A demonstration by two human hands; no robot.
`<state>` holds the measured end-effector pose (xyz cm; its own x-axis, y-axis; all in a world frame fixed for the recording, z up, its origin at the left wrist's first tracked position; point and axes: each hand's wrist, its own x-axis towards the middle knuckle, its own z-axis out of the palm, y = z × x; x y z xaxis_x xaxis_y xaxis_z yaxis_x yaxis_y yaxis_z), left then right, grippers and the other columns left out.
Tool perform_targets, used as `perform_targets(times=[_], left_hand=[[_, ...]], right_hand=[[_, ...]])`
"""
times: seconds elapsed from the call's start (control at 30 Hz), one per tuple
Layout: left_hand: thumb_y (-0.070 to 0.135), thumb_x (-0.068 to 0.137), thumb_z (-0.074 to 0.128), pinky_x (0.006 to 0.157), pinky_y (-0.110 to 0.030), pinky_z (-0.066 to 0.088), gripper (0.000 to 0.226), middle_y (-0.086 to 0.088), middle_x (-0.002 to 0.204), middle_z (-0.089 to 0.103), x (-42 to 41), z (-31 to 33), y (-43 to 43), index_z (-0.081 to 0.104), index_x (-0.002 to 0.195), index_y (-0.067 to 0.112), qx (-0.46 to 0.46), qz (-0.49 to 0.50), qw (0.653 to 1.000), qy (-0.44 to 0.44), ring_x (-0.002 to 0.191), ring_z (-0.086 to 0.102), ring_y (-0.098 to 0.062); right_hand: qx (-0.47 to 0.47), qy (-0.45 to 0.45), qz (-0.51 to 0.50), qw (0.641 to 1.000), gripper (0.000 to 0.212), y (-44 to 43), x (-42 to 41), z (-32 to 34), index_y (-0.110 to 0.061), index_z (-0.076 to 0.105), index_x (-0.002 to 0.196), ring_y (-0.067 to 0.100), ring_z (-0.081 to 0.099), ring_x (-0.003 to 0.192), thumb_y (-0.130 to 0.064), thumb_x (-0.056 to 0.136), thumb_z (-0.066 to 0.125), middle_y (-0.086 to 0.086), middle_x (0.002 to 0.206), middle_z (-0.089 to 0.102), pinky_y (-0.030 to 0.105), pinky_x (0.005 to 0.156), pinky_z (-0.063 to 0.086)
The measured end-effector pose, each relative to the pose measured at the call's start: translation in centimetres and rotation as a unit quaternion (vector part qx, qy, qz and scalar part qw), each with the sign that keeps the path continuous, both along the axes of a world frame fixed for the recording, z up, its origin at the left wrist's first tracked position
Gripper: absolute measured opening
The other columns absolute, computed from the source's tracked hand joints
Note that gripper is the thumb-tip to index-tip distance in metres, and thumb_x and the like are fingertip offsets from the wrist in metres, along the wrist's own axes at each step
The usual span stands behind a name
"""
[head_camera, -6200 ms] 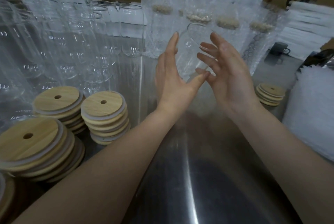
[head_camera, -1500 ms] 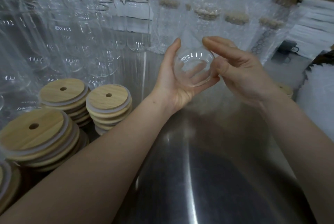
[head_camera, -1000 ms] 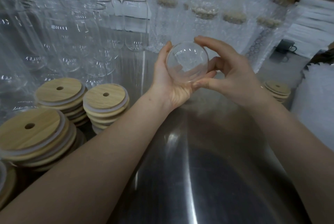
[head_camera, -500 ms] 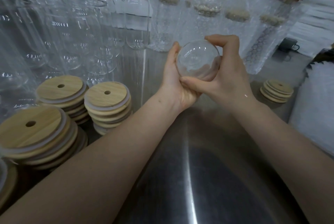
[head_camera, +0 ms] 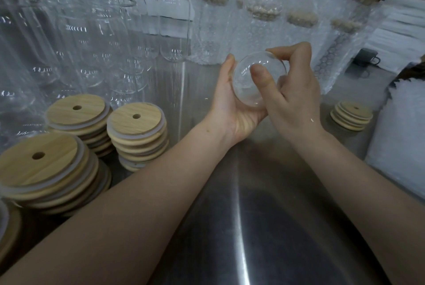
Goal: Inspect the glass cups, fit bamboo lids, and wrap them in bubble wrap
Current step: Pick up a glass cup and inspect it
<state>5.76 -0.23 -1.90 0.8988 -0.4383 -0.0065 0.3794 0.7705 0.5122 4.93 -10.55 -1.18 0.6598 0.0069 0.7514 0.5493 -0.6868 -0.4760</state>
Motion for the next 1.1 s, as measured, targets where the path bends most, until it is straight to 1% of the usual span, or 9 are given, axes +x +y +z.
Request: perform_targets(times=[0.13,0.23,0.53,0.63,0.73,0.8,0.9,1.0,1.1], left_hand=[[0.062,0.097,0.031,0.067,-0.031,0.059,0.062,-0.010,0.088,0.071,0.2,-0.2,-0.1,0.061,0.109,0.009,0.007,0.012,1.000,-0.004,0.079,0.069,-0.021],[0.063,0.097,0.032,0.065,-0.032,0.059,0.063,-0.011,0.084,0.071,0.3,-0.2,-0.1,0.062,0.105,0.008,0.000,0.010,1.000,0.001,0.073,0.071,-0.022],[0.063,0.097,0.035,0.067,-0.035,0.060,0.064,-0.016,0.084,0.071,0.1,-0.2,-0.1,0.061,0.105,0.004,-0.018,-0.003,1.000,0.007,0.074,0.071,-0.025],[0.062,0.096,0.037,0.071,-0.037,0.060,0.065,-0.018,0.095,0.069,0.2,-0.1,0.1,0.059,0.113,0.003,-0.010,0.006,1.000,0.017,0.082,0.069,-0.028],[0.060,0.095,0.042,0.071,-0.040,0.061,0.067,-0.019,0.118,0.061,0.2,0.0,0.4,0.054,0.130,0.004,0.012,0.035,0.999,0.028,0.088,0.067,-0.030],[0.058,0.094,0.048,0.070,-0.041,0.061,0.063,-0.016,0.117,0.062,0.3,0.0,0.6,0.055,0.125,0.004,0.029,0.059,0.997,0.029,0.082,0.070,-0.029],[0.052,0.092,0.055,0.081,-0.044,0.060,0.060,-0.014,0.123,0.065,0.4,0.1,0.6,0.046,0.134,0.010,0.086,0.124,0.988,0.016,0.096,0.072,-0.031],[0.038,0.093,0.061,0.076,-0.042,0.060,0.055,-0.003,0.129,0.059,0.6,0.1,0.7,0.042,0.139,0.017,0.139,0.228,0.963,-0.019,0.107,0.068,-0.030],[0.019,0.090,0.069,0.086,-0.043,0.058,0.057,0.002,0.120,0.060,0.9,-0.2,1.0,0.040,0.139,0.013,0.190,0.292,0.935,-0.067,0.111,0.065,-0.027]], right_hand=[[0.000,-0.003,-0.003,1.000,0.044,0.0,0.0,0.0,0.000,0.053,0.116,0.016,0.060,0.093,-0.040,0.097,0.046,-0.008,0.108,0.057,0.029,0.075,0.041],[-0.003,-0.026,-0.003,1.000,0.041,-0.2,0.1,-0.2,0.003,0.055,0.116,0.018,0.062,0.094,-0.031,0.100,0.041,0.002,0.111,0.064,0.031,0.076,0.042],[-0.002,-0.115,-0.003,0.993,0.038,-0.5,0.5,-0.7,0.009,0.061,0.114,0.014,0.058,0.092,-0.014,0.102,0.034,0.010,0.105,0.066,0.015,0.076,0.040],[0.009,-0.113,0.006,0.994,0.035,-0.7,0.7,-0.9,0.009,0.061,0.112,0.011,0.061,0.095,-0.012,0.103,0.034,-0.001,0.110,0.061,0.004,0.081,0.038],[0.050,-0.079,0.027,0.995,0.028,-0.8,0.9,-1.0,0.005,0.060,0.108,0.009,0.064,0.097,-0.008,0.104,0.036,-0.003,0.113,0.064,0.008,0.085,0.042],[0.067,-0.064,0.041,0.995,0.027,-0.8,0.9,-1.0,0.005,0.060,0.108,-0.002,0.060,0.102,-0.006,0.104,0.036,-0.005,0.113,0.063,0.006,0.088,0.040],[0.062,-0.038,0.052,0.996,0.029,-0.9,1.0,-1.2,0.002,0.062,0.113,-0.008,0.060,0.096,-0.009,0.103,0.037,-0.010,0.111,0.061,0.017,0.086,0.048],[0.089,-0.005,0.008,0.996,0.028,-1.3,1.4,-1.0,-0.004,0.064,0.108,0.016,0.069,0.074,-0.015,0.099,0.039,-0.015,0.098,0.062,0.032,0.071,0.056],[0.115,0.033,-0.087,0.989,0.024,-2.7,2.1,-0.5,-0.013,0.064,0.098,0.026,0.068,0.078,-0.017,0.092,0.042,-0.005,0.085,0.068,0.049,0.079,0.053]])
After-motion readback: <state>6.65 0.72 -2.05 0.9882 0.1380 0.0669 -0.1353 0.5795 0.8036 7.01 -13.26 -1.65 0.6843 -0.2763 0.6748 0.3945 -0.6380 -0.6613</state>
